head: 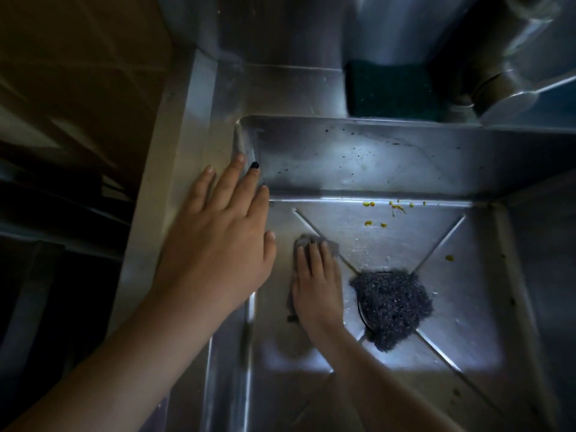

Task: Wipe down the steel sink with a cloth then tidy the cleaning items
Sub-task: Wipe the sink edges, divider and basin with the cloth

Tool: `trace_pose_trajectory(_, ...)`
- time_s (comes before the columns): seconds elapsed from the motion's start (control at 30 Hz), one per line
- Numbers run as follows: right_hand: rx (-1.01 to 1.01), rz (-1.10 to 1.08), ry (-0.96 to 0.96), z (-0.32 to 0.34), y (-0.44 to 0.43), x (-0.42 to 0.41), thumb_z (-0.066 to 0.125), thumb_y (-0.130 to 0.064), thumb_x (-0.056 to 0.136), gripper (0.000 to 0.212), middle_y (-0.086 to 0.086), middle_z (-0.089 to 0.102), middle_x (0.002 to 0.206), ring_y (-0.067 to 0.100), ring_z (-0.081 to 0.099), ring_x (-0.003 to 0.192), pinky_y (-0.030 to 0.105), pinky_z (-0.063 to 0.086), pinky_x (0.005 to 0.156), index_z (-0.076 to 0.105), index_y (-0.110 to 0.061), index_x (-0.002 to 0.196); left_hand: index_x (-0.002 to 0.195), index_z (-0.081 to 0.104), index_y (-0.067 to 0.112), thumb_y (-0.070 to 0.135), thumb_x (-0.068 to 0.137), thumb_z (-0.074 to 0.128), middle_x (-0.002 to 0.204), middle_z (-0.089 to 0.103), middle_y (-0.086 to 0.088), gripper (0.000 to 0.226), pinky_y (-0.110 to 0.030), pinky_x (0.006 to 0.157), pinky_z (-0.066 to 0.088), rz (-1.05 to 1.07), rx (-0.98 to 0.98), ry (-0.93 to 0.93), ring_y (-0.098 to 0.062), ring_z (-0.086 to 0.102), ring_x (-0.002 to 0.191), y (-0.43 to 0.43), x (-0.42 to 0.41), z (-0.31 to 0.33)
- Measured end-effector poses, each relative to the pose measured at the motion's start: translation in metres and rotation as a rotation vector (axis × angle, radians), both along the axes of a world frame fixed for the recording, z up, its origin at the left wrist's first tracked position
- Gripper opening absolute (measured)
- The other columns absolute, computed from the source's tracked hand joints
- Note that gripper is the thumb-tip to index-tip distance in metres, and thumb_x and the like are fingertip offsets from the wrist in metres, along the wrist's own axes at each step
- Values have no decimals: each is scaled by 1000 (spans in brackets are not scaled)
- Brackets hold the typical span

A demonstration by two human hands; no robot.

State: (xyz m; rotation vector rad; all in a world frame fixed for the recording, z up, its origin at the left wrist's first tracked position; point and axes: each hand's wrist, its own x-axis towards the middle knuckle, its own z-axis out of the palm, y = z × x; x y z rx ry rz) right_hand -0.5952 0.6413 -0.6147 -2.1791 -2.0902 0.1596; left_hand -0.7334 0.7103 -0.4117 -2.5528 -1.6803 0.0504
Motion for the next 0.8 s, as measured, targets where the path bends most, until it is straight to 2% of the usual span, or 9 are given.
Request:
trace_pose_trajectory(0.07,13,95,-23,0,-26,-14,41,-26,79,56,14,55,131,33,37,129,47,31,104,52,-10,131,125,55,2,37,77,40,137,49,-16,61,-45,110,17,-8,1,1,-30,35,135,0,-1,-1)
trace_pose_trajectory(0.17,63,172,-6,-2,-30,-20,42,-26,83,51,11,55,132,30,36,129,46,28,106,54,-12,130,125,55,2,36,78,40,136,50,-16,60,-45,110,16,-12,2,5,-30,35,135,0,-2,-1)
trace_pose_trajectory(0.3,106,252,44,-5,17,-17,45,-27,84,45,11,59,127,32,47,124,45,42,100,55,-13,126,124,55,4,37,79,41,137,49,-16,58,-45,110,15,-18,1,8,-30,34,136,0,-1,-1)
trace_pose_trajectory(0.4,73,191,40,-2,57,-8,44,-30,82,46,10,61,123,31,54,120,44,44,97,60,-15,122,126,54,4,37,79,37,137,49,-16,60,-45,110,15,-16,3,3,-30,34,135,0,-1,-1)
trace_pose_trajectory(0.53,34,86,27,3,70,11,38,-31,82,51,11,59,128,32,52,123,47,43,97,59,-15,125,131,49,5,35,80,37,138,48,-15,60,-45,111,14,-17,17,-14,-30,34,136,0,-1,-1)
trace_pose_trajectory(0.63,51,-38,29,2,36,17,40,-27,82,52,15,55,132,34,47,126,46,40,103,53,-12,130,130,50,5,31,80,35,137,49,-15,58,-46,110,15,-16,20,-35,-30,34,136,0,-1,-2)
trace_pose_trajectory(0.7,35,-141,16,1,-1,12,40,-26,81,54,18,52,133,34,43,129,46,32,108,50,-11,133,130,50,6,31,81,35,137,49,-15,57,-46,111,16,-21,21,-33,-30,34,136,-1,-1,-2)
trace_pose_trajectory(0.8,-29,-82,-20,-3,-52,-8,41,-27,79,58,16,53,133,34,42,129,47,26,106,42,-11,134,129,52,5,30,80,36,136,50,-15,57,-46,110,16,-30,23,-37,-31,35,135,0,-1,-3)
